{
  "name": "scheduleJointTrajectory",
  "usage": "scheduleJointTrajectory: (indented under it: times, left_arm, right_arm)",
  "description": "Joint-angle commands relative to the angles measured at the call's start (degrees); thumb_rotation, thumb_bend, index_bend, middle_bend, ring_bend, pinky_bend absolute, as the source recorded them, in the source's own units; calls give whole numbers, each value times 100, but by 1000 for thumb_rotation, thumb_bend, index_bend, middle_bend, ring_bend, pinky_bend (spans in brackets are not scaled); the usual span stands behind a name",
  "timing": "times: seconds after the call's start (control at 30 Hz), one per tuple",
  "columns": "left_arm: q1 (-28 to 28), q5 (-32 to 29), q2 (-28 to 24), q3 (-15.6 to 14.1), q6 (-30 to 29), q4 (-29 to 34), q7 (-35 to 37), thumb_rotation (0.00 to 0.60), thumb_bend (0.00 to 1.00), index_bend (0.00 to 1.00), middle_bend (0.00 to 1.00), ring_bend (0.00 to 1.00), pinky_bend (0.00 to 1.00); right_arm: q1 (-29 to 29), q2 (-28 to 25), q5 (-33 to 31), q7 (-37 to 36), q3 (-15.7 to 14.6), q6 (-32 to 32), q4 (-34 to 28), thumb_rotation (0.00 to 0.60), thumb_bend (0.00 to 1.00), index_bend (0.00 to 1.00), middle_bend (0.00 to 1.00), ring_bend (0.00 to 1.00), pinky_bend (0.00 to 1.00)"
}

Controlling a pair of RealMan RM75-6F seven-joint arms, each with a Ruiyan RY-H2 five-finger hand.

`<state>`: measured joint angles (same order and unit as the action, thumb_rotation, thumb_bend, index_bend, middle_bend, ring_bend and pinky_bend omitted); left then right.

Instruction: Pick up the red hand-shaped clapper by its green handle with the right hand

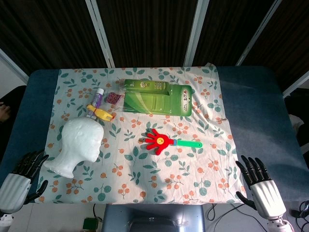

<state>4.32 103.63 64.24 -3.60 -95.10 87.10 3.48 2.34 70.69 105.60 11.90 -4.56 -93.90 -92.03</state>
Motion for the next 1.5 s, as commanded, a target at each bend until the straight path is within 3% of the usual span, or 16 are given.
scheduleJointTrajectory:
  times: [0.03,0.27,0.5,0.63,0.77,1.03,1.27,1.5]
  left_arm:
    - [19,-22,4,13,19,-18,47,600,409,0,0,0,95]
    - [119,-48,25,37,143,-29,169,600,410,0,0,0,95]
    - [150,-69,43,50,179,-20,122,600,413,0,0,0,96]
    - [121,-39,11,22,116,-15,166,600,415,0,0,0,96]
    - [77,-131,-31,25,107,47,145,600,427,0,0,0,104]
    - [25,-26,-121,-34,-22,43,275,600,428,0,0,0,109]
    - [20,-25,-152,-34,-38,59,320,600,431,0,0,0,110]
    - [16,-41,-154,-41,-14,67,314,600,432,0,0,0,110]
  right_arm:
    - [-12,30,-35,25,23,31,11,600,260,0,0,0,0]
    - [-227,293,-378,6,285,361,147,600,260,0,0,0,0]
    - [-1190,798,-1555,515,1120,1842,-201,600,261,14,0,0,0]
    - [-1740,1341,-2360,1273,1567,2522,-63,600,280,169,0,0,0]
    - [-2172,2014,-3075,1935,1919,2773,302,600,303,317,0,0,0]
    - [-2759,2969,-4095,2413,2261,3012,1047,600,359,450,0,0,0]
    - [-3135,3364,-4542,2486,2376,3121,1396,600,431,518,29,0,0]
    - [-3345,3570,-4866,2594,2422,3156,1509,600,431,518,30,0,0]
